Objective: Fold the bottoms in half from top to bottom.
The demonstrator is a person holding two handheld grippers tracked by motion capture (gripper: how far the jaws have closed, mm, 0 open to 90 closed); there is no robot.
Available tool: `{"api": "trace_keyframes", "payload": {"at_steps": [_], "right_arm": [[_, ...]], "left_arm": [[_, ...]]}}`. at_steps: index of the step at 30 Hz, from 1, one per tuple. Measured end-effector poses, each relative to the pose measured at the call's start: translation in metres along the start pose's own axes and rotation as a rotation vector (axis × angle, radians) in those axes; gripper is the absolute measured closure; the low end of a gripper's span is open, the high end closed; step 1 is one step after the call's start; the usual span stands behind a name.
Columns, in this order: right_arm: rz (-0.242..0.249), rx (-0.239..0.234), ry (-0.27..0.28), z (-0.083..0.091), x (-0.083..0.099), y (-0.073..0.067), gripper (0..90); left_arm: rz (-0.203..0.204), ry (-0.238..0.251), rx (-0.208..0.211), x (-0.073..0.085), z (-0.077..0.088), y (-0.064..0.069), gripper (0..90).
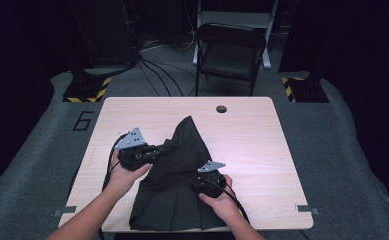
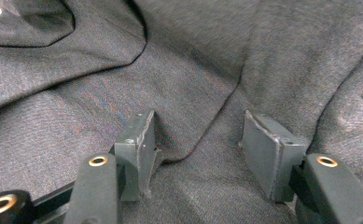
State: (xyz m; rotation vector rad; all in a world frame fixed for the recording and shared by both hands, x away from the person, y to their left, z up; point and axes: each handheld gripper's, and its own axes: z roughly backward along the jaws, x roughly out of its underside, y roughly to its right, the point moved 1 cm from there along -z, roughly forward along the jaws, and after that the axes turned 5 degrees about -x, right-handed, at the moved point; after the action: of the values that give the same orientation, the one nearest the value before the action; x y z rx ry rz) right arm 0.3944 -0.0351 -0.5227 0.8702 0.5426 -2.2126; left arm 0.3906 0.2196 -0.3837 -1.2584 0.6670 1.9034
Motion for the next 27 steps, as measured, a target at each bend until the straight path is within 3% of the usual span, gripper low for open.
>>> {"api": "trace_keyframes", "payload": {"at_steps": [6,15,18,27], "right_arm": [[-0.004,-0.005,0.007,0.000,0.000,0.001,44.6],[-0.016,-0.006,0.020,0.001,0.002,0.001,45.6],[-0.016,-0.011,0.017,0.001,0.002,0.001,45.8],[-0.014,-0.013,0.013,0.001,0.002,0.002,46.0]], "left_arm": [[0.005,-0.007,0.028,0.017,0.014,0.009,85.2],[0.002,-0.027,0.054,0.032,0.023,0.019,85.2],[-0.006,-0.037,0.050,0.037,0.026,0.021,85.1],[0.018,-0.047,0.046,0.045,0.028,0.025,85.1]]}}
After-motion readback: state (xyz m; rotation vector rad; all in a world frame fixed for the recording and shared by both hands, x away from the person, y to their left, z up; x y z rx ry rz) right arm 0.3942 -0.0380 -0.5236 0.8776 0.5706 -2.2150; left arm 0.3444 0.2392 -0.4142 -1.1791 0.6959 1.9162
